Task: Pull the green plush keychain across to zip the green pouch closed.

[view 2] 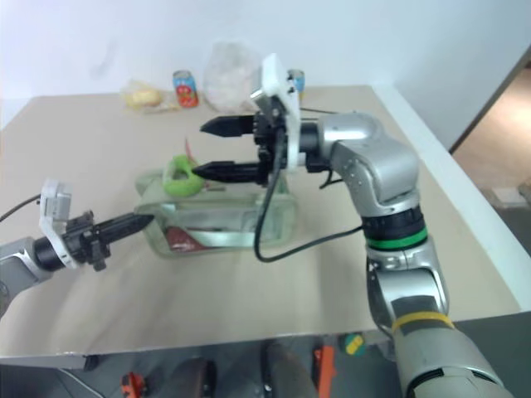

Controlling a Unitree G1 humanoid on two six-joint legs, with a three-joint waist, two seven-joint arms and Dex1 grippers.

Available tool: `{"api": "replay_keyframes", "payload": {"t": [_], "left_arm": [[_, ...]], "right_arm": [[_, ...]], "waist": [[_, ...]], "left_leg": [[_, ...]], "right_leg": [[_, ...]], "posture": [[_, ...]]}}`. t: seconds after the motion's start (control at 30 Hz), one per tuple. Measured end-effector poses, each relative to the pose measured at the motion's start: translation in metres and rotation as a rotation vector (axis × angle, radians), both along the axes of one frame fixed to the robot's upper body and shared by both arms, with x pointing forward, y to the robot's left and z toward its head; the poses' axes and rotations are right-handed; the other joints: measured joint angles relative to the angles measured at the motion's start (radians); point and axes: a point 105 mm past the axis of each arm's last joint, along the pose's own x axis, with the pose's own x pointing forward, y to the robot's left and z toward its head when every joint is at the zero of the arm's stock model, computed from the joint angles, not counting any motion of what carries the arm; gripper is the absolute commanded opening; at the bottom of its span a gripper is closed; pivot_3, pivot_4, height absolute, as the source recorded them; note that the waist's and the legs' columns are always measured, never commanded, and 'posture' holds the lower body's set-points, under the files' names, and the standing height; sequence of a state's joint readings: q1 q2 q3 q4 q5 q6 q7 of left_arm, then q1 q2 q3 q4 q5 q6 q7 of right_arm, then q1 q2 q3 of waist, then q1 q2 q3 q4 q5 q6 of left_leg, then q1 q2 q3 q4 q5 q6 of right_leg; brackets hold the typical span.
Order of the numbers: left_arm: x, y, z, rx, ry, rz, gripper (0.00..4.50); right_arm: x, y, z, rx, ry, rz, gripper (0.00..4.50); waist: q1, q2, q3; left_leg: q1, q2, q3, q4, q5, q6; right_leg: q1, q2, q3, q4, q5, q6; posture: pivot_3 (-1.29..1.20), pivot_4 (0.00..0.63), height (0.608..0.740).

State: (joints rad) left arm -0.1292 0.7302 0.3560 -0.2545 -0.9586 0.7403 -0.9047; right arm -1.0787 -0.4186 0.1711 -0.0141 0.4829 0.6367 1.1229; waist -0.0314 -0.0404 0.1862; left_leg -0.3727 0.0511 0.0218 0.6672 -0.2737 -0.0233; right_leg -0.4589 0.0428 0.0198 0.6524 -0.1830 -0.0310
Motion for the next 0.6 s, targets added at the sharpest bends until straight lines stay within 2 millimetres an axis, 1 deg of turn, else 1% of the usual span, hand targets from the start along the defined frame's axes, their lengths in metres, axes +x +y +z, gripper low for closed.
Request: {"api": "replay_keyframes", "payload": {"t": [0.13, 0.3, 0.6], "left_arm": [[0.0, -0.002, 0.0, -0.008, -0.002, -0.004, 0.0], [-0.001, -0.005, -0.002, -0.021, -0.003, -0.007, 0.0], [-0.001, -0.006, -0.002, -0.03, -0.003, 0.0, 0.0]], "right_arm": [[-0.002, 0.009, -0.007, -0.033, -0.01, 0.019, 3.98], [-0.004, 0.018, -0.023, -0.118, -0.035, 0.044, 3.98], [0.003, 0.02, -0.037, -0.171, -0.029, 0.03, 3.98]], "waist": [[0.002, 0.0, 0.0], [0.005, 0.0, 0.0], [0.008, 0.0, 0.0]], "left_leg": [[0.0, -0.001, 0.0, 0.0, 0.0, 0.0], [0.0, -0.001, 0.0, 0.0, 0.0, 0.0], [0.0, -0.001, 0.0, 0.001, 0.0, 0.0]], "right_leg": [[0.0, -0.002, 0.0, 0.0, 0.0, 0.0], [0.0, -0.001, 0.0, 0.0, 0.0, 0.0], [0.0, -0.001, -0.001, 0.0, 0.0, 0.0]], "posture": [[0.0, 0.15, 0.74], [0.0, 0.15, 0.74], [0.0, 0.15, 0.74]]}}
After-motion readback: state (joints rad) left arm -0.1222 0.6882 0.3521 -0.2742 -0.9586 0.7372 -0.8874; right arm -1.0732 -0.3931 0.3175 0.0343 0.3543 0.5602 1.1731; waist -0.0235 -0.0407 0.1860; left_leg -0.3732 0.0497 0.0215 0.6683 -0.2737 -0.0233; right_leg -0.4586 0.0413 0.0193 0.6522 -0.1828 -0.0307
